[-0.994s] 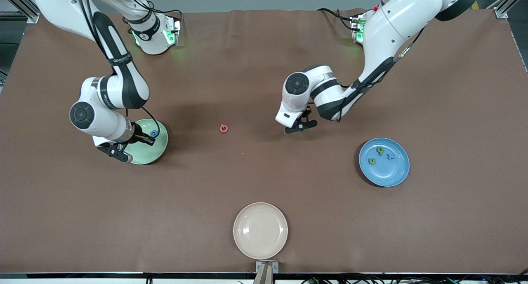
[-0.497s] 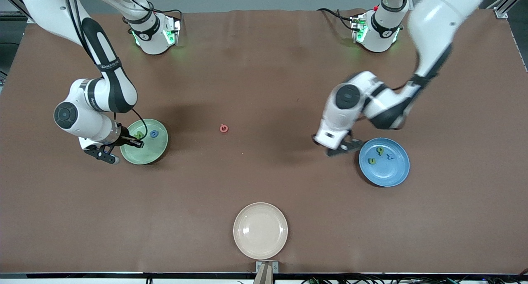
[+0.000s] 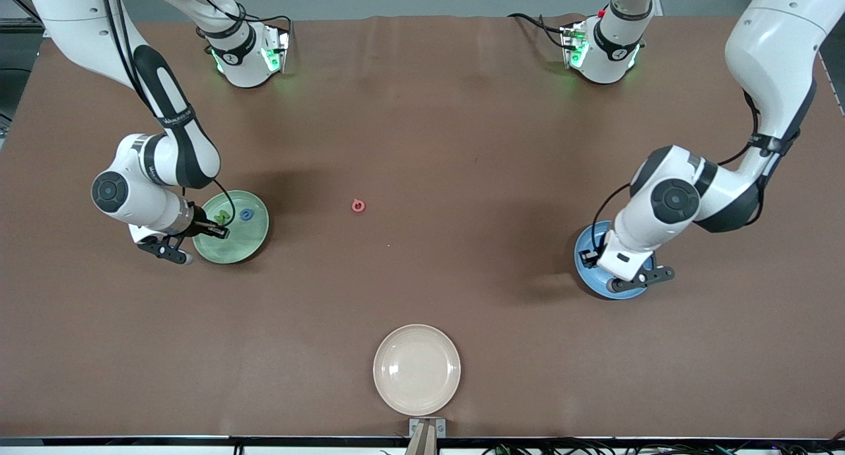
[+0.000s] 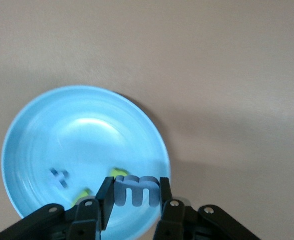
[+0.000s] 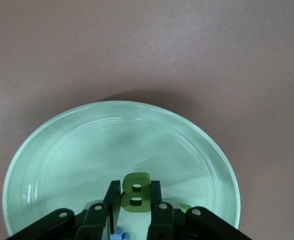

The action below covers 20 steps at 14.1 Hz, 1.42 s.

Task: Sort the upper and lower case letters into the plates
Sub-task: 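Place the blue m on the blue plate while the right gripper reaches Q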

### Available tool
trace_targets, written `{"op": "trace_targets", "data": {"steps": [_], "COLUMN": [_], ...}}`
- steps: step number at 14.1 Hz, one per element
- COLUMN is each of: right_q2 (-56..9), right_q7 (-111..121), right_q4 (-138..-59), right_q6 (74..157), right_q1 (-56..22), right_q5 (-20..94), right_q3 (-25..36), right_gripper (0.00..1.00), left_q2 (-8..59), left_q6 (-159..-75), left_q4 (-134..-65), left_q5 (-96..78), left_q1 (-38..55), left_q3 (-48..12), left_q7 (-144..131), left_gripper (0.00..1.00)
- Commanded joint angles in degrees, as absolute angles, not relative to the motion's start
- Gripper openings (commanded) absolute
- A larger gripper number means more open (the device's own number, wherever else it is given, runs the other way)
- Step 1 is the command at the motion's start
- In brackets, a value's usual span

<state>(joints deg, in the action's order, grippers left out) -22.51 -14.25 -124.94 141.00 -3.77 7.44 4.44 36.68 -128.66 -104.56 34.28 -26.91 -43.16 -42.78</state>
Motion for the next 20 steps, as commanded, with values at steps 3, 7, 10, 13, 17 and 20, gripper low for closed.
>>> {"op": "trace_targets", "data": {"steps": [3, 7, 10, 13, 17, 20], "right_q2": [-22.9, -23.3, -23.7, -23.8, -23.7, -23.3], "right_q7": [-13.7, -13.7, -13.7, -13.7, -13.8, -14.7], "right_q4": [-125.6, -125.5, -125.3, -125.3, -125.2, -123.8], "right_q6": [142.0, 142.0, 142.1, 142.1, 141.8, 138.9], "right_q1": [-2.6, -2.1, -1.8, -1.8, -1.8, -2.2], "right_q5": [7.1, 7.1, 7.0, 7.1, 7.1, 7.1], "right_q3": [3.5, 3.5, 3.5, 3.5, 3.5, 3.4], "right_gripper": [0.09, 0.09, 0.11, 0.16, 1.00, 1.00], "left_q2": [42.0, 44.2, 45.6, 45.5, 44.6, 42.9], "left_q6": [-128.1, -128.1, -128.7, -128.5, -128.1, -127.3], "left_q4": [-98.9, -97.5, -97.6, -97.9, -97.6, -97.6], "left_q5": [34.7, 34.7, 34.8, 34.7, 34.6, 34.5], "left_q1": [-25.4, -25.0, -25.0, -25.2, -25.3, -25.8], "left_q3": [-39.3, -37.7, -36.9, -36.9, -37.3, -37.6], "left_q7": [-29.6, -24.6, -23.7, -23.8, -24.5, -24.5], "left_gripper": [0.24, 0.24, 0.24, 0.31, 1.00, 1.00]}}
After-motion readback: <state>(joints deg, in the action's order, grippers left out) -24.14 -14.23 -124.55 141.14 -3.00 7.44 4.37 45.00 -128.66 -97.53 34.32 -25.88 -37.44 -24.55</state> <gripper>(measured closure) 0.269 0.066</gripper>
